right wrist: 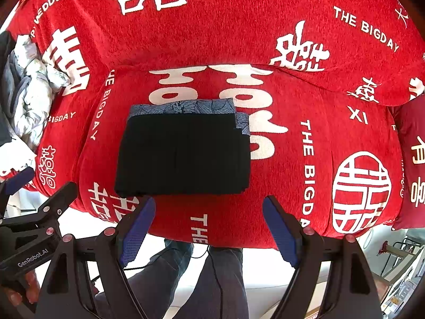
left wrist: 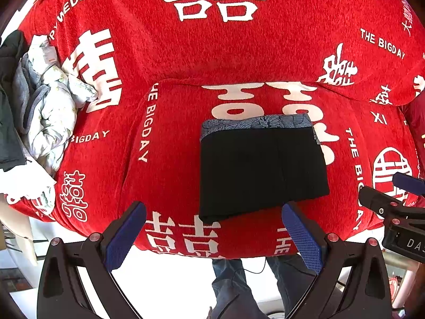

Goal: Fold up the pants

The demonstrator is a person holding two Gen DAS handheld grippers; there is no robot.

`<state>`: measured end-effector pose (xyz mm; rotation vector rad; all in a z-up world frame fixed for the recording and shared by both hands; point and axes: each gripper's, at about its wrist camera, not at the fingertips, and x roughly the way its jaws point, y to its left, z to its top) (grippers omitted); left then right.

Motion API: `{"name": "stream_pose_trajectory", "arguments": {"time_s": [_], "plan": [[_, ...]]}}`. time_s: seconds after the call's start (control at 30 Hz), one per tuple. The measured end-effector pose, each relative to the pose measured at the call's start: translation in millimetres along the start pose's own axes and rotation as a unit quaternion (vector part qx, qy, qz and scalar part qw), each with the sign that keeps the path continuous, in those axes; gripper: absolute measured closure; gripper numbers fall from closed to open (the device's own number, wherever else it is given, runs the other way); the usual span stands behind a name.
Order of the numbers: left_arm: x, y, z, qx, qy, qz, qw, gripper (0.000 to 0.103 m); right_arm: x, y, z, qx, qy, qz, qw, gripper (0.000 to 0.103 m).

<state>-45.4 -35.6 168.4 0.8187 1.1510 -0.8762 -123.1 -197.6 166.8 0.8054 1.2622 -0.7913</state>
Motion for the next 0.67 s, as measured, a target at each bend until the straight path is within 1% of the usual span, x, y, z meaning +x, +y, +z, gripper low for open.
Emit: {"name": "stream_pose_trajectory", "arguments": {"time_s": [0.37, 0.57, 0.67], "plan": [[1.1, 3.0, -0.2, -0.004, 0.004, -0.003, 1.0000, 0.001, 2.7, 0.8, -1.9, 0.001, 0.004, 0.002, 1.000, 0.018], [0.6, 2.8, 0.6, -0.007, -0.002, -0.022, 0.9997, 0.001, 3.7, 0.7, -1.1, 0.001, 0.006, 0.002, 1.000, 0.018], [0.2, 0.6, 1.7, -0.004, -0.002, -0.022, 0.9998, 0.001, 4.6, 0.3, -1.0, 0.001, 0.007, 0.002, 1.000, 0.018]]}}
